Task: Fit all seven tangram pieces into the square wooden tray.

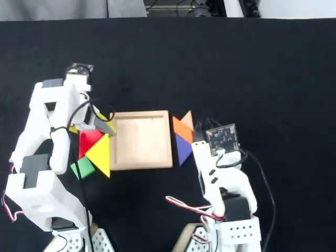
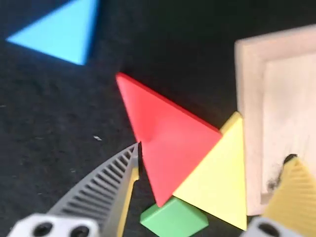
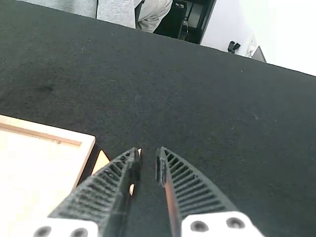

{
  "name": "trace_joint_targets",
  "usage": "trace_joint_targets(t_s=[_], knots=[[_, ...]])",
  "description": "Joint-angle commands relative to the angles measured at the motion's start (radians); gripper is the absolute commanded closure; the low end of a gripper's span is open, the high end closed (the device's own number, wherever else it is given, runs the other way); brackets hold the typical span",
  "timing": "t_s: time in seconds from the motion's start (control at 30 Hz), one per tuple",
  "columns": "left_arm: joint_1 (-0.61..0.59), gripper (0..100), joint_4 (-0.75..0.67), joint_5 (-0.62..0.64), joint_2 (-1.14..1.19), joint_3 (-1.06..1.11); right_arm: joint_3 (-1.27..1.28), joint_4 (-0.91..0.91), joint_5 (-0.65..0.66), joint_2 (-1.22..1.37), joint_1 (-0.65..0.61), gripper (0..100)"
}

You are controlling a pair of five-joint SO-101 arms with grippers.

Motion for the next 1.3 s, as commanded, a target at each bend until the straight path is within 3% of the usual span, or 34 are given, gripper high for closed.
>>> trace_joint_targets(t_s=[0.0, 0.1, 0.27, 0.47, 0.7, 0.97, 1.17, 1.27], knots=[[-0.045, 58, -0.005, -0.014, -0.043, -0.038, -0.001, 0.008, 0.011, -0.042, -0.017, 92.0], [-0.050, 58, -0.020, -0.066, -0.031, -0.012, -0.001, 0.008, 0.011, -0.042, -0.018, 92.0], [-0.045, 63, -0.160, -0.107, -0.005, 0.062, -0.001, 0.008, 0.011, -0.042, -0.018, 92.0], [-0.038, 63, -0.229, -0.109, 0.002, 0.093, -0.001, 0.008, 0.011, -0.042, -0.018, 92.0], [-0.015, 63, -0.230, -0.115, -0.008, 0.162, -0.001, 0.008, 0.011, -0.042, -0.018, 92.0], [-0.093, 63, -0.238, -0.206, -0.008, 0.165, -0.001, 0.008, 0.011, -0.042, -0.018, 92.0], [-0.130, 63, -0.236, -0.199, -0.006, 0.108, -0.001, 0.008, 0.011, -0.042, -0.018, 92.0], [-0.093, 63, -0.227, -0.181, -0.008, 0.108, -0.001, 0.008, 0.011, -0.042, -0.018, 92.0]])
